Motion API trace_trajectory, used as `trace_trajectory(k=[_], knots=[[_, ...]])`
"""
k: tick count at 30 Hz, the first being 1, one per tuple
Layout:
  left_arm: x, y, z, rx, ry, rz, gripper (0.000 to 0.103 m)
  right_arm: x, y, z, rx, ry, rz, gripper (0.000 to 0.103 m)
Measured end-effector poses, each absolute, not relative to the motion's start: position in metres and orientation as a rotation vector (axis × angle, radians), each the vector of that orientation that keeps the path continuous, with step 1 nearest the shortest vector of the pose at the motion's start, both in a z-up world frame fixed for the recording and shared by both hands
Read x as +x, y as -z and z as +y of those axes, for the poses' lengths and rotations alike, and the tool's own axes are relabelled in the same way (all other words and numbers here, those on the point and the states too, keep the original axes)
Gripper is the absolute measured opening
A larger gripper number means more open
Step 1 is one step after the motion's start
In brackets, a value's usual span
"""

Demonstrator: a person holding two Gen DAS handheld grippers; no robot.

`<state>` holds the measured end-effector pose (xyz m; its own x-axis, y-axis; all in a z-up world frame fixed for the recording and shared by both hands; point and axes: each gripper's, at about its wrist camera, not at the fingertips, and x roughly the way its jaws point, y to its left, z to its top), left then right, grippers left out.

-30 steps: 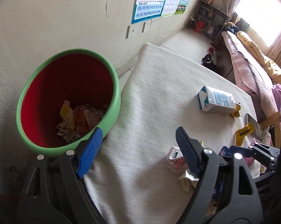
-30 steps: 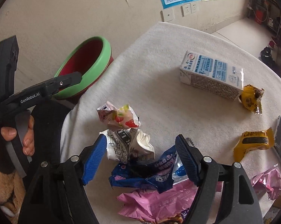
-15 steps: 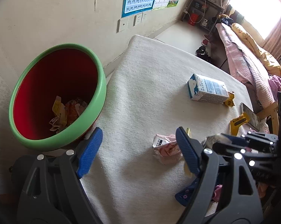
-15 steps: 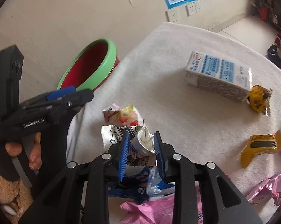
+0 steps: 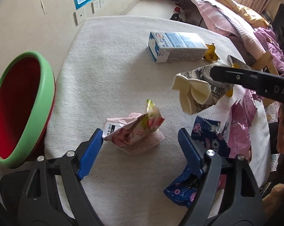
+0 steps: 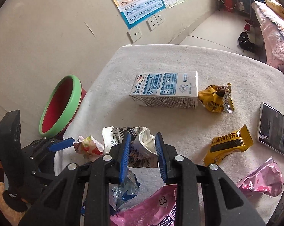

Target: Collect trash

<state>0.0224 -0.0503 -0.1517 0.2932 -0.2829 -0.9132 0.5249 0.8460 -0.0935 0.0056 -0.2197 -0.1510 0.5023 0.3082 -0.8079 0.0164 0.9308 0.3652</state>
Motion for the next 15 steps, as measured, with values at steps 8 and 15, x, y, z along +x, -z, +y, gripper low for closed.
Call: trace_trajectory(k=[8, 15], knots=[[0.023, 0.159, -0.046, 0.218, 0.527, 1.174, 0.049, 0.007, 0.165, -0.215, 0.357, -0.175, 1.076, 0.027], [0.024, 0.154, -0.039, 0.179, 0.496, 1.153, 0.036, 0.008, 0.170, -0.212, 0.358, -0.171, 1.092, 0.042]])
